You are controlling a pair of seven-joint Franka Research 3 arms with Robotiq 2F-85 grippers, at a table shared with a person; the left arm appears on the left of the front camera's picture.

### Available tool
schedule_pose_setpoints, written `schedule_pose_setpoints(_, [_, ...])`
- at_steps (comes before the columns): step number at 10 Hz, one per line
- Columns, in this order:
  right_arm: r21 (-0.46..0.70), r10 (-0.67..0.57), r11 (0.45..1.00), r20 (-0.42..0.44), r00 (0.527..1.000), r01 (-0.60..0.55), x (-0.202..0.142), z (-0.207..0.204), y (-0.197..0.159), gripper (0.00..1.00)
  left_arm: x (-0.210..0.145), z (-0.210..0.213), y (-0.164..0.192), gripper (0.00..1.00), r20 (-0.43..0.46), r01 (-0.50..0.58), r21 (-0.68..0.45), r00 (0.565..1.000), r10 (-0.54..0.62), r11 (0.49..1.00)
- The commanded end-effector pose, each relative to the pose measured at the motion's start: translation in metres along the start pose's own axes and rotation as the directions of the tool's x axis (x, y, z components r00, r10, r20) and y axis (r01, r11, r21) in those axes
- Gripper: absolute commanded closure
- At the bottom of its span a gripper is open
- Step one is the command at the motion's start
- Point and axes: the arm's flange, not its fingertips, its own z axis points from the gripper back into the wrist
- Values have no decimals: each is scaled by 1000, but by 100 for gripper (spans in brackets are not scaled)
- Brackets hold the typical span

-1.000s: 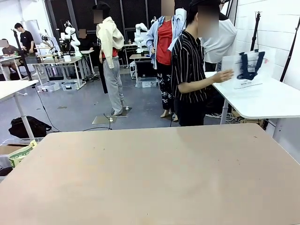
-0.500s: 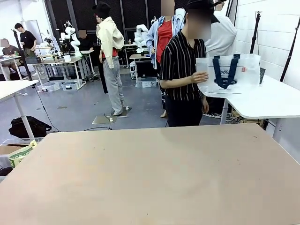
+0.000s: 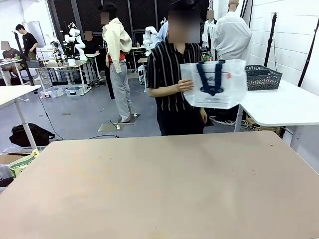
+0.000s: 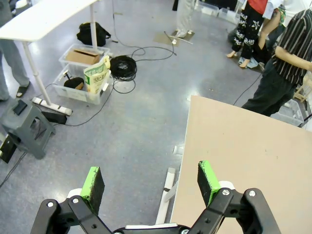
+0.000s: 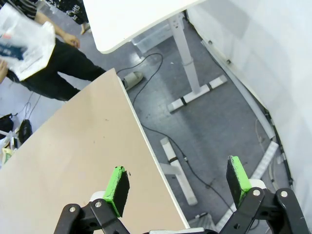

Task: Transfer purchased items from the store into the shopping bag.
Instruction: Open the Reusable shopping bag in the center of the table.

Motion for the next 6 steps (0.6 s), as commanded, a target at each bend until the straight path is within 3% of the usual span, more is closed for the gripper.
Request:
schedule_pose_setpoints(1, [3, 0, 1000, -3, 1000, 0, -2, 0, -2, 0, -2, 0, 1, 0, -6, -16, -3, 1000, 16, 1000])
schedule_pose_setpoints(6, [3, 0, 1000, -3, 1000, 0, -2, 0, -2, 0, -2, 0, 1, 0, -6, -16, -3, 1000, 16, 1000])
